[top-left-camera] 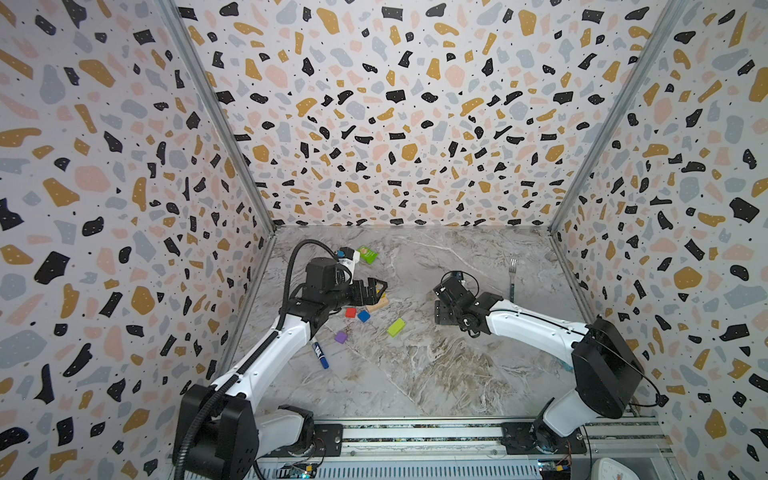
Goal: Build the wood block tower
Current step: 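Move the held wood bar over another plain wood bar near the pink block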
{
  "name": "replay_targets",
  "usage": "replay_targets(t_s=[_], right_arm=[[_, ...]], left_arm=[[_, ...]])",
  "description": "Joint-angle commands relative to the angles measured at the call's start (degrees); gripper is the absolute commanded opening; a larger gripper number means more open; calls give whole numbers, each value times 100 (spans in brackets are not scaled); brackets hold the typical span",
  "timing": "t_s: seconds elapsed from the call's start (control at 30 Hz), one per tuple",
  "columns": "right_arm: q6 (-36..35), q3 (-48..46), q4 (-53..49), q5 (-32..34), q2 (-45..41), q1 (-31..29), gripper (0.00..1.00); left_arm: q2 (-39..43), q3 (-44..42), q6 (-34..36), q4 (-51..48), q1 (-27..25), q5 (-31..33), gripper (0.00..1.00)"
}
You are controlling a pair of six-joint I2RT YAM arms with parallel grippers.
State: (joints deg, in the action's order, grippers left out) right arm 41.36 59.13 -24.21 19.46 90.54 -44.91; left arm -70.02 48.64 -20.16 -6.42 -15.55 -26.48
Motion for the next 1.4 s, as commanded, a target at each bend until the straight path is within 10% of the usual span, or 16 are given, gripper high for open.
replay_targets(t_s=[0.0,1.37], right_arm=[[260,-143,-150,35,-177,-169,70],[307,-755,972,-532,797,201,71]], left_arm=[[105,-15,44,68,-29,-5,100],[-74,-33,4,112,-33,-34,99]])
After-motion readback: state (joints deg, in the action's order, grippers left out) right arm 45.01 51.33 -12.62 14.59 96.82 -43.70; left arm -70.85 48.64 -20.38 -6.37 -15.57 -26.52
